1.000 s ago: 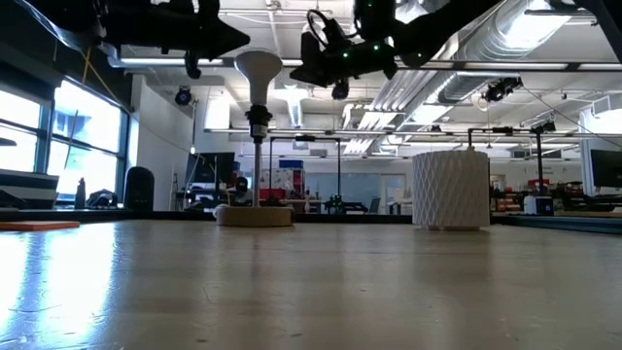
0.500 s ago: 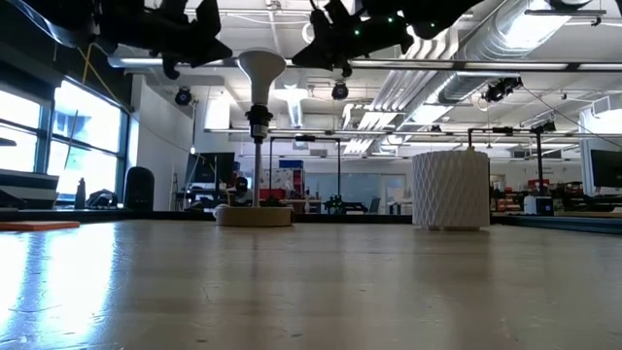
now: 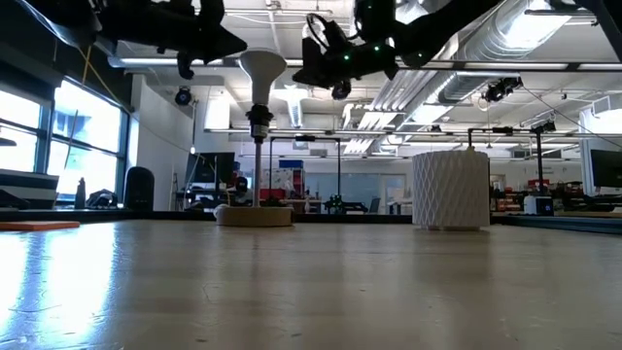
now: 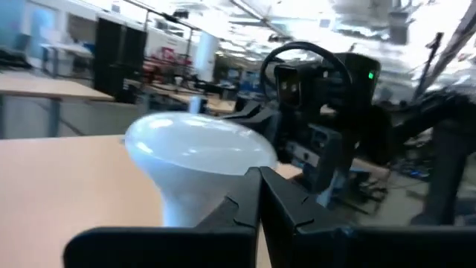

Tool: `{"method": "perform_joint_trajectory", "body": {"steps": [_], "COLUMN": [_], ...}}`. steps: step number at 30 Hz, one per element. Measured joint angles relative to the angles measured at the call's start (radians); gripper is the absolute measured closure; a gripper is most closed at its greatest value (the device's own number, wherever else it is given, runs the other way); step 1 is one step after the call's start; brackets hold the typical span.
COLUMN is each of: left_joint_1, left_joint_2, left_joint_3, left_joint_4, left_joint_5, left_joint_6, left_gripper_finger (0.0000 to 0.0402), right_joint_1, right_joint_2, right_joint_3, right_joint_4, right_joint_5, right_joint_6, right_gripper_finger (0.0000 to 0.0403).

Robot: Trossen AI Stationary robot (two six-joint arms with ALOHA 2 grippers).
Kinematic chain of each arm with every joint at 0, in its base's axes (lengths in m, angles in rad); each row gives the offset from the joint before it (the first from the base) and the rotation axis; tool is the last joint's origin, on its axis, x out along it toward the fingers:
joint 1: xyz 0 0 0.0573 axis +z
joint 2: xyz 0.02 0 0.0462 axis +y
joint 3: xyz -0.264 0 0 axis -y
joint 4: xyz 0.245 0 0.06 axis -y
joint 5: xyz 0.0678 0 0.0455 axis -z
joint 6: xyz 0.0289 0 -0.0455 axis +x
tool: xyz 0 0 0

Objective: Screw lightbulb
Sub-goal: Remove the lightbulb from the lamp

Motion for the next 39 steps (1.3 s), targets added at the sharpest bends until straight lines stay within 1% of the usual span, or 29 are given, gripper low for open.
{"method": "perform_joint_trajectory", "body": {"steps": [3,7,10,12,14,16,18,25,28,31,34,37,39], "left_joint_1": [-0.013,-0.006,0.007,0.013,0.017,0.018,0.018,0.018,0.018,0.018,0.017,0.017,0.017], "left_joint_2": [-0.025,-0.064,-0.082,-0.087,-0.087,-0.088,-0.087,-0.088,-0.087,-0.087,-0.087,-0.087,-0.088], "left_joint_3": [0.0,0.0,0.0,0.0,0.0,0.0,0.0,0.0,0.0,0.0,0.0,0.0,0.0], "left_joint_4": [-0.025,-0.047,-0.056,-0.063,-0.073,-0.091,-0.108,-0.15,-0.153,-0.153,-0.153,-0.152,-0.152], "left_joint_5": [-0.074,-0.164,-0.174,-0.174,-0.174,-0.17,-0.169,-0.167,-0.167,-0.167,-0.166,-0.167,-0.166], "left_joint_6": [0.05,0.113,0.134,0.138,0.139,0.133,0.124,0.11,0.106,0.106,0.103,0.102,0.102], "left_gripper_finger": [0.0401,0.0402,0.0401,0.0401,0.0401,0.0402,0.0401,0.0401,0.0401,0.0401,0.0401,0.0402,0.0402], "right_joint_1": [-0.016,-0.02,-0.014,-0.006,-0.001,0.006,0.009,0.027,0.036,0.035,0.034,0.034,0.035], "right_joint_2": [-0.027,-0.077,-0.077,-0.058,-0.034,-0.007,0.021,0.079,0.101,0.137,0.182,0.216,0.231], "right_joint_3": [0.0,0.001,0.0,0.0,0.0,0.0,0.0,0.0,0.017,0.058,0.108,0.156,0.176], "right_joint_4": [-0.083,-0.258,-0.364,-0.379,-0.379,-0.346,-0.292,-0.08,-0.041,-0.042,-0.043,-0.043,-0.042], "right_joint_5": [0.003,-0.064,-0.105,-0.129,-0.194,-0.246,-0.27,-0.272,-0.287,-0.327,-0.337,-0.339,-0.339], "right_joint_6": [-0.033,-0.111,-0.197,-0.223,-0.232,-0.223,-0.213,-0.15,-0.112,-0.095,-0.076,-0.073,-0.073], "right_gripper_finger": [0.0403,0.0403,0.0402,0.0397,0.0383,0.0357,0.0322,0.0174,0.0138,0.0128,0.0129,0.0138,0.0153]}}
